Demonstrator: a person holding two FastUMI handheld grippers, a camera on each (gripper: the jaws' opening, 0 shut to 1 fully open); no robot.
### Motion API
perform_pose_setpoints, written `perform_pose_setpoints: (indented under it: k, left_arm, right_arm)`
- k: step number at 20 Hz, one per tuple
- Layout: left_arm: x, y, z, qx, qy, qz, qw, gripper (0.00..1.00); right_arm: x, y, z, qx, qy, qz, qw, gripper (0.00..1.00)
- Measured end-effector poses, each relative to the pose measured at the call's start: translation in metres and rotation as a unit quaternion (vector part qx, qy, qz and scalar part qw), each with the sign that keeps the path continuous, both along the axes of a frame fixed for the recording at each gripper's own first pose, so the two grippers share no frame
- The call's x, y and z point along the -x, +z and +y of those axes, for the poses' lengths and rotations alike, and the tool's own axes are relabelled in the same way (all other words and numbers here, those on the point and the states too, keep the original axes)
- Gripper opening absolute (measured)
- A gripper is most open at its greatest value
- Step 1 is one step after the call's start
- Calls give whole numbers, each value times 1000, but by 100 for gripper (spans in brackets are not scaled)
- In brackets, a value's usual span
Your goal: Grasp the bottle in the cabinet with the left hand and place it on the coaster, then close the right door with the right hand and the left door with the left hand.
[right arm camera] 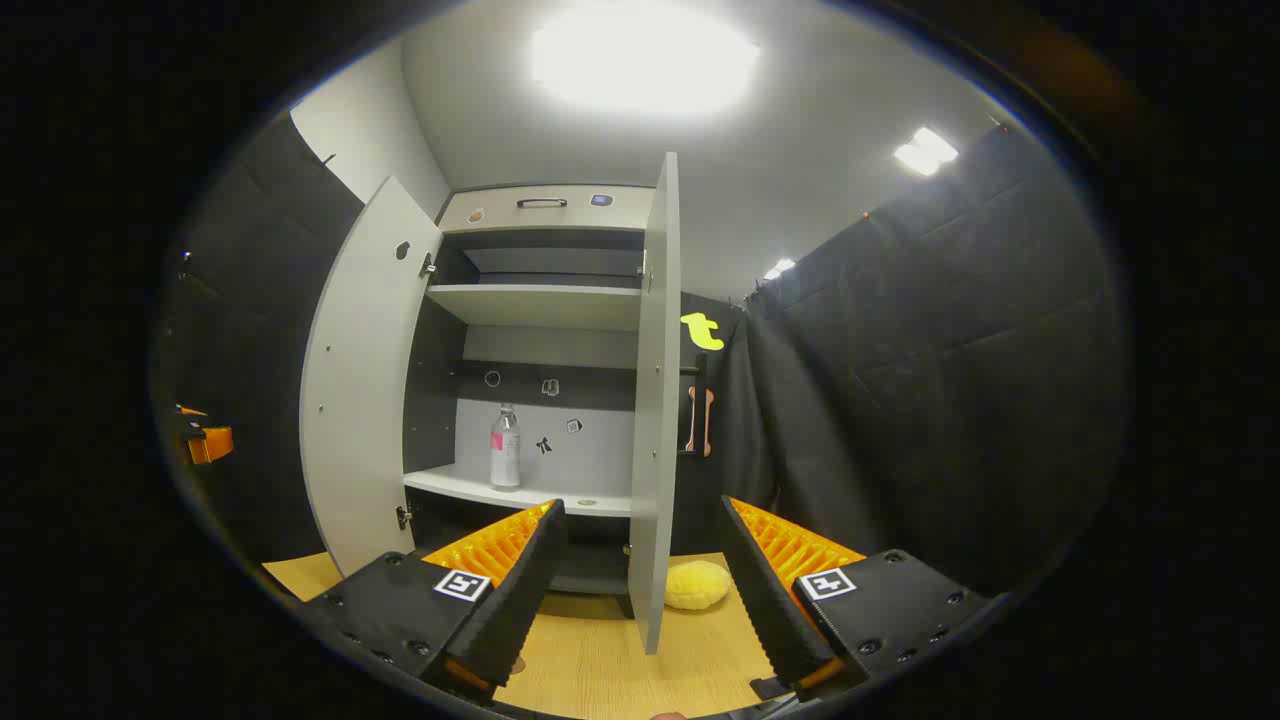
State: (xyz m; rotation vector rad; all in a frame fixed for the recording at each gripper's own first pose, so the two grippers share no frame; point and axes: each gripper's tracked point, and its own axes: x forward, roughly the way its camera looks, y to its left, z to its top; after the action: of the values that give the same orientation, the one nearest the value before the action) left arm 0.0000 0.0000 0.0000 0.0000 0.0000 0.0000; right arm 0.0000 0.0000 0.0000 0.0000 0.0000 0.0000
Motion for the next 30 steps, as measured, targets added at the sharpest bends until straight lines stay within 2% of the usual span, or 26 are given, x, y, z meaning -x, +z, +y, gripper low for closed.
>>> perform_pose_setpoints:
  k: [1,6,7,8,14,15,16,20,21,25,27,28,30]
  left_arm:
    - [0,0,-1,-3,1,0,1000,88]
    - [0,-1,-1,-2,6,1,1000,87]
    - [0,-1,0,-1,7,1,1000,87]
    - [0,-1,0,0,8,1,1000,88]
    - [0,-4,-1,0,8,3,1000,87]
    - [1,-4,-2,0,8,4,1000,88]
    - [2,-5,-3,1,7,4,1000,87]
    - [1,-6,-6,-2,5,5,1000,87]
    - [2,-6,-7,-2,5,4,1000,87]
    - [5,-4,-16,1,-5,2,1000,88]
    - [5,-2,-27,6,-14,-1,1000,88]
    - [4,1,-32,8,-17,-2,1000,88]
    - [0,7,-44,9,-27,-7,1000,88]
  right_arm:
    - [-1,0,0,-1,1,1,1000,96]
    - [-5,-2,-1,-8,1,7,1000,96]
    - [-6,-2,0,-10,1,7,1000,93]
    - [-6,-2,-1,-10,1,8,1000,96]
    - [-8,-7,-4,-11,2,13,1000,96]
    - [-8,-8,-4,-12,2,14,1000,93]
    - [-9,-8,-5,-13,2,14,1000,96]
    - [-9,-9,-6,-15,4,14,1000,96]
    - [-8,-10,-6,-15,5,14,1000,93]
    - [-8,-14,-9,-14,7,17,1000,96]
    - [-9,-16,-12,-13,7,17,1000,92]
    - [-9,-17,-15,-13,8,18,1000,96]
    - [-7,-21,-21,-11,11,20,1000,96]
